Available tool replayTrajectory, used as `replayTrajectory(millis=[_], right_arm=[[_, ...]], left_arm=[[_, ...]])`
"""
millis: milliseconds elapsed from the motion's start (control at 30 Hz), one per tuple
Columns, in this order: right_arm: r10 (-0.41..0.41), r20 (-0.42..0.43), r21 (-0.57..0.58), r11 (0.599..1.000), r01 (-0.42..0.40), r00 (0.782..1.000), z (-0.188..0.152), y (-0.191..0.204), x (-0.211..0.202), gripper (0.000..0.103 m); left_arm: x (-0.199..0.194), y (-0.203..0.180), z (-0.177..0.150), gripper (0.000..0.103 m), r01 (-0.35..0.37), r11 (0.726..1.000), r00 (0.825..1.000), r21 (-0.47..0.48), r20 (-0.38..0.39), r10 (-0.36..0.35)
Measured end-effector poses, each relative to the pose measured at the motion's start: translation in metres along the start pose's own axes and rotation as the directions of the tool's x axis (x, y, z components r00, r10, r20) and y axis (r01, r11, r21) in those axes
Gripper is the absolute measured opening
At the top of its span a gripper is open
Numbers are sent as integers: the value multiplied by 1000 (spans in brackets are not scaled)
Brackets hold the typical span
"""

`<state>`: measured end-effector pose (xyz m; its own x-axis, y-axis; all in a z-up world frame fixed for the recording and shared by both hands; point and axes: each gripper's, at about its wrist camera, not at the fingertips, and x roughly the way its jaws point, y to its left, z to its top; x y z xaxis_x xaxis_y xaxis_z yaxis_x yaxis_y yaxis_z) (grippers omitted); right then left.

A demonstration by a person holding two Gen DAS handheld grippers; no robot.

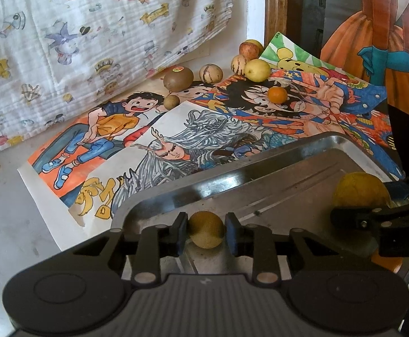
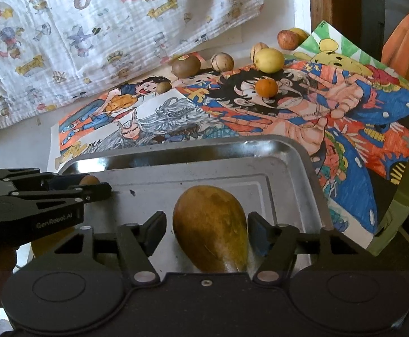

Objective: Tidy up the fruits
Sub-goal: 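Open the left tool to drop the tan fruit while the right tool releases the brown fruit into the tray, then move both open tools from the tray toward the fruits on the drawings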

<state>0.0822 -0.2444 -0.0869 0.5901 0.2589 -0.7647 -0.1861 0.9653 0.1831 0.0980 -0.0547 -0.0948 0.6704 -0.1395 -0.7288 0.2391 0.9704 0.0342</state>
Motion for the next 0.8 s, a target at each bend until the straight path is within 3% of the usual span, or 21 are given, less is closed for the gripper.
replayTrajectory(millis=[400, 533, 667, 800], right_arm=[[6, 33, 0, 1000, -6, 999, 1, 1, -13, 84], [11, 43, -1, 1000, -11, 999, 1, 2, -19, 86], [9, 69, -6, 1000, -9, 998, 2, 4, -28, 98], [12, 90, -10, 1000, -12, 996, 4, 5, -38, 100]], left_arm=[[-9, 2, 5, 65, 5, 999, 1000, -32, 22, -5], [-14, 2, 7, 83, -5, 999, 999, -39, 40, 7], [-22, 3, 11, 98, -26, 998, 998, -53, 54, 29], [-30, 4, 16, 101, -60, 996, 995, -58, 72, 64]])
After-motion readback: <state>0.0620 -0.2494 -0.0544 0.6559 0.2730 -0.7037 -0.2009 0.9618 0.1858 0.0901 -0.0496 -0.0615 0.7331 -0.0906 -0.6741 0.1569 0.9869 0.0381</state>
